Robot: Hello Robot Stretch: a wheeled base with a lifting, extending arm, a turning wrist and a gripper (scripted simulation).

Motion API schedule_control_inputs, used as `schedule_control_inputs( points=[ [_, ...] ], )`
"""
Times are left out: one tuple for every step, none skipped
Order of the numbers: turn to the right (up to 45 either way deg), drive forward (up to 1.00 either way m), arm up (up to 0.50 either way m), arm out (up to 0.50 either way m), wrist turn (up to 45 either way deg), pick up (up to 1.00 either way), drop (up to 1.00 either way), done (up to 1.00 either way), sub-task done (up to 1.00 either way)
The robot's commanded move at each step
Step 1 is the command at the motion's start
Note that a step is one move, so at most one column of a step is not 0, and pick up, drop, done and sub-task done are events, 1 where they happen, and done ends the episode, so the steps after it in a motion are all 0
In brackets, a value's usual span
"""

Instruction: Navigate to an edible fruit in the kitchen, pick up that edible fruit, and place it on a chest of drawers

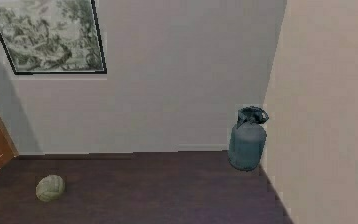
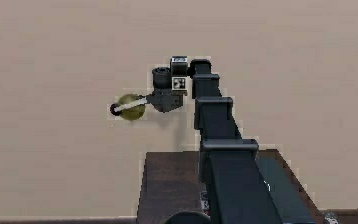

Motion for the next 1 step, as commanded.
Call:
schedule_control_inputs(
  points=[
    [0.0,0.0,0.0,0.0,45.0,0.0,0.0,0.0,0.0]
  ],
)
